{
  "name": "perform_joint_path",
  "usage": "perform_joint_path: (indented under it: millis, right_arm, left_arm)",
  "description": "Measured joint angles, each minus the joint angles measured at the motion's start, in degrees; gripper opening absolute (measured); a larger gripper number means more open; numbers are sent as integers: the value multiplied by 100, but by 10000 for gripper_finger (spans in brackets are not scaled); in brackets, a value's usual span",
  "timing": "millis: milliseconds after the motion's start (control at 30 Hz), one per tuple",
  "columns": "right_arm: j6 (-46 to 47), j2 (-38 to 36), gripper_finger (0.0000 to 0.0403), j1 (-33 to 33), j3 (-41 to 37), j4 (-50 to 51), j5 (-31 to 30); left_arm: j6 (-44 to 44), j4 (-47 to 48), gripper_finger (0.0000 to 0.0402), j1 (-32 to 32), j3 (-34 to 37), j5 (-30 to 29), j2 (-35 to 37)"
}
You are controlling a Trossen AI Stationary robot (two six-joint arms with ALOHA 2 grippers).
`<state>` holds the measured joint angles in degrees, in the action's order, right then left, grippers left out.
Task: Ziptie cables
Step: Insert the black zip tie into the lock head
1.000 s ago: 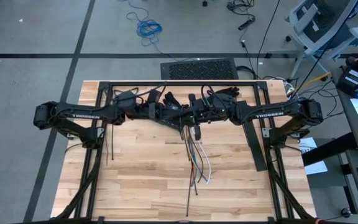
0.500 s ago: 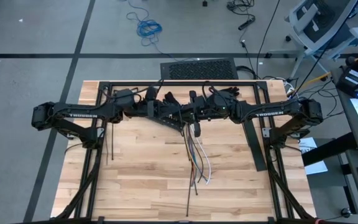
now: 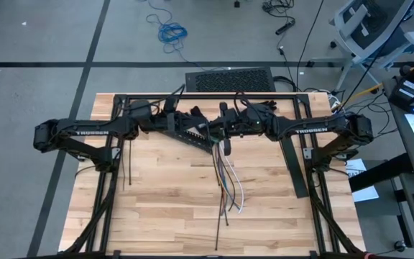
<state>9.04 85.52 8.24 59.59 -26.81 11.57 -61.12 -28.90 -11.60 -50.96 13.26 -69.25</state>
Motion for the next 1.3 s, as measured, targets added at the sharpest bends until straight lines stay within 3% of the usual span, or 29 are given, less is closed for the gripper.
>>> perform_joint_path:
  millis: [200, 433, 1300]
  right_arm:
    - [22, -2, 0, 40, 1, 0, 32]
    - [36, -2, 0, 40, 2, 4, 33]
    - [37, -2, 0, 42, 2, 254, 31]
  left_arm:
    - [-48, 77, 193, 9, -1, -8, 0]
    - [-4, 94, 193, -2, -2, -429, 0]
    - [-459, -266, 193, 1, -7, -573, -164]
